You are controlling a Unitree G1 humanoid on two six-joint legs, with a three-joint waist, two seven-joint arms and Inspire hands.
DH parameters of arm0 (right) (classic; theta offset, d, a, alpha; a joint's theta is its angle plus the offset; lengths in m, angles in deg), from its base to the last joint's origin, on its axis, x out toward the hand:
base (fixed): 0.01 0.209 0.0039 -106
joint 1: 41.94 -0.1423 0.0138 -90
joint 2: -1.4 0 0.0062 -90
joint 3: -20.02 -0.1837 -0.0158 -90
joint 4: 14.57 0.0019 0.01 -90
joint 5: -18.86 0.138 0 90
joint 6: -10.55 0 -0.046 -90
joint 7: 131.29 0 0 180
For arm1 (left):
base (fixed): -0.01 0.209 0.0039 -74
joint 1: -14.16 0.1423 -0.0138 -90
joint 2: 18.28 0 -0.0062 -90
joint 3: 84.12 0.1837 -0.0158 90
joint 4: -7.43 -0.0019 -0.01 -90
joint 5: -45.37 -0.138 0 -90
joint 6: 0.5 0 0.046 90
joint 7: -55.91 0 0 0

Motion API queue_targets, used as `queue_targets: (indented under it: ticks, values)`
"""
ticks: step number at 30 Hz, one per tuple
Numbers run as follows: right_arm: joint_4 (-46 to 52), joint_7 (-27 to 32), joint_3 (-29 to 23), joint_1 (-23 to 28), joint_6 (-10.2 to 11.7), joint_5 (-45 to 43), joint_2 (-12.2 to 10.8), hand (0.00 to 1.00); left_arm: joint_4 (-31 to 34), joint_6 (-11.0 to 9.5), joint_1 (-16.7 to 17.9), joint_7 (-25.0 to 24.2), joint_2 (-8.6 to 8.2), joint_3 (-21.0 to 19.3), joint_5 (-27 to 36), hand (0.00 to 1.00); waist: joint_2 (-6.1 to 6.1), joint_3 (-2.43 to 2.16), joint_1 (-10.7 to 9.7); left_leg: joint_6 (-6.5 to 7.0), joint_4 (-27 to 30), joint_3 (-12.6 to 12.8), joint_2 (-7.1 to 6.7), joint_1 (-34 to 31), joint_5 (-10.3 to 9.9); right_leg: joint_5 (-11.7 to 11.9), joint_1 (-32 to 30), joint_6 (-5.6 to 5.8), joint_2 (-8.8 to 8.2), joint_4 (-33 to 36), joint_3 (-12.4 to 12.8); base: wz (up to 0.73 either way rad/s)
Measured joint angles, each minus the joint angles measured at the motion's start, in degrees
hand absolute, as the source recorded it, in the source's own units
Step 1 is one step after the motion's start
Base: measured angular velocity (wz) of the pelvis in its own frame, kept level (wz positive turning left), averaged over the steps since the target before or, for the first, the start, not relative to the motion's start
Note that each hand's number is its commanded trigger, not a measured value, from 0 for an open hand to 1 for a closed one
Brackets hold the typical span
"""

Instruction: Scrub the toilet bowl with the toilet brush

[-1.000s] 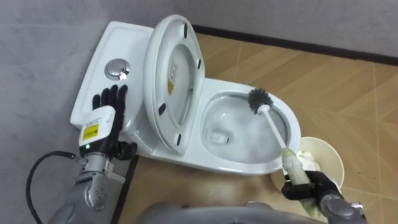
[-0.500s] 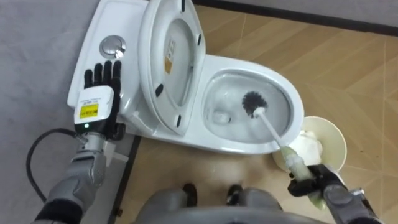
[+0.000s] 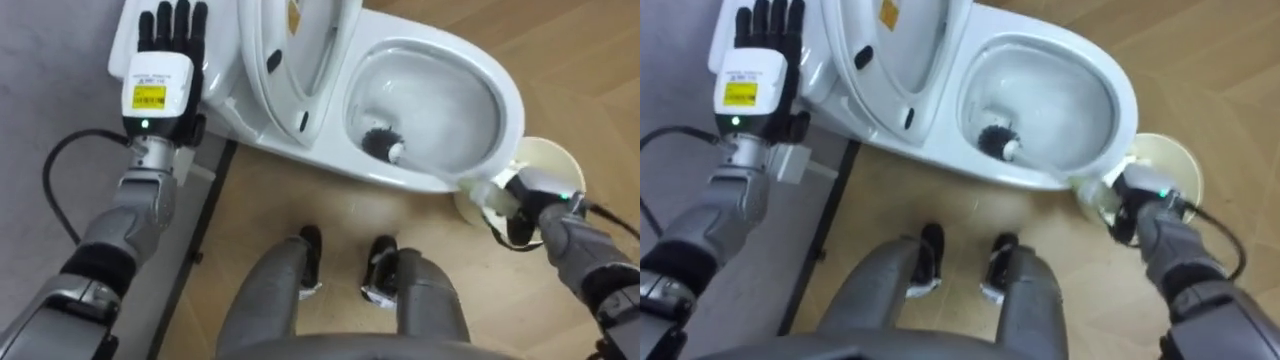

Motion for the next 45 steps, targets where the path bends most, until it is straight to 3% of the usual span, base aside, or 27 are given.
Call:
queue_targets:
  ticks: [5, 7, 10, 15, 21, 24, 28, 30, 32, 36, 42, 45]
  values:
    - [0.2, 1.6, 4.4, -5.0, -2.4, -0.9, 1.4, 1.00, -0.1, 0.1, -3.8, 2.0, 1.18, 3.6, 3.0, 0.00, -0.09, 0.40, 1.4, -0.30, 2.3, -1.1, -0.14, -4.1, 0.0, -0.4, -3.5, -0.60, -0.44, 2.3, -1.1, 0.09]
    - [-0.1, 2.3, 6.2, -7.0, -2.6, 0.7, 2.7, 1.00, 0.0, 0.4, -5.7, 2.9, 1.39, 5.2, 4.0, 0.00, -0.41, 0.74, 2.0, -0.49, 2.6, -1.1, -0.20, -5.5, 0.2, -0.5, -5.2, -0.82, -0.80, 3.3, -1.1, 0.07]
    - [-2.0, 3.1, 8.7, -10.2, -3.3, 5.7, 2.8, 1.00, 0.3, 1.0, -7.7, 3.7, 2.18, 7.2, 5.1, 0.00, -0.85, 1.25, 3.1, -0.78, 3.6, -1.1, -0.16, -7.1, 0.3, -0.7, -6.8, -1.20, -0.65, 4.6, -0.8, 0.02]
    - [-3.6, 6.3, 6.6, -12.5, -3.6, 26.6, 2.0, 1.00, 2.0, 1.7, -8.4, 7.0, 4.64, 8.3, 6.2, 0.00, -1.26, 1.64, 2.4, -1.40, 3.6, -1.1, -1.02, -10.1, 1.0, -1.3, -10.5, -1.98, -1.57, 6.5, -1.2, 0.11]
    - [-4.5, 6.8, 2.3, -13.1, -3.6, 37.0, 1.3, 1.00, 2.2, 3.8, -8.0, 7.7, 4.92, 6.7, 6.0, 0.00, -1.59, 1.83, 0.7, -1.93, 5.1, -1.4, -1.24, -11.6, 1.4, -2.1, -12.0, -2.91, -2.29, 8.8, -1.5, 0.06]
    - [-4.0, 6.2, 1.3, -13.0, -3.6, 32.5, 0.6, 1.00, 2.0, 5.3, -7.9, 7.6, 4.43, 5.9, 6.0, 0.00, -1.57, 1.82, -0.4, -2.04, 5.6, -1.6, -1.21, -11.7, 1.5, -2.2, -12.0, -3.07, -2.32, 9.1, -1.7, 0.02]
    - [-2.0, 6.2, 1.3, -12.8, -3.9, 20.9, -0.6, 1.00, 1.8, 6.4, -7.8, 7.0, 3.97, 5.6, 5.8, 0.00, -1.46, 1.75, 0.0, -2.07, 5.9, -1.6, -1.06, -11.5, 1.4, -1.8, -11.8, -3.12, -1.92, 9.0, -1.5, -0.08]
    - [0.1, 5.9, 2.9, -12.7, -5.3, 12.5, -2.0, 1.00, 1.0, 7.0, -7.9, 6.4, 2.87, 5.5, 5.8, 0.00, -0.96, 1.70, 0.8, -2.23, 6.1, -1.7, -0.72, -10.8, 1.1, -1.5, -11.0, -3.02, -1.25, 8.5, -1.3, -0.13]
    - [1.5, 5.6, 5.9, -12.4, -7.2, 9.3, -2.3, 1.00, 0.8, 7.2, -7.8, 5.9, 2.86, 6.0, 6.0, 0.00, -0.55, 1.78, 1.6, -2.19, 5.7, -1.4, -0.03, -10.1, 1.1, -0.9, -10.2, -3.05, -0.49, 7.2, -1.3, -0.16]
    - [7.0, 3.8, 8.1, -8.6, -9.7, 5.4, -0.2, 1.00, 0.8, 7.1, -7.0, 5.4, 2.86, 6.9, 6.1, 0.00, 1.61, 1.45, 1.8, -2.25, 4.8, -2.1, 0.04, -9.6, 1.1, -0.8, -9.0, -3.02, -0.26, 5.7, -2.2, 0.01]
    - [18.2, 0.0, 8.2, -5.1, -14.2, -0.1, 0.7, 1.00, 2.5, 6.1, -3.8, 5.5, 3.52, 4.9, 8.7, 0.00, 2.32, 1.14, 2.4, -3.27, 4.2, -2.1, 1.85, -9.0, 0.6, 0.0, -8.0, -3.85, 1.89, 3.3, -2.2, -0.11]
    - [22.5, -1.6, 8.2, -3.5, -14.9, -1.4, 1.7, 1.00, 4.2, 5.5, -2.4, 5.5, 4.72, 4.9, 11.5, 0.00, 2.43, 1.06, 2.3, -3.83, 4.0, -2.3, 2.43, -8.9, 0.4, 0.0, -7.7, -4.22, 2.63, 2.6, -2.3, -0.04]
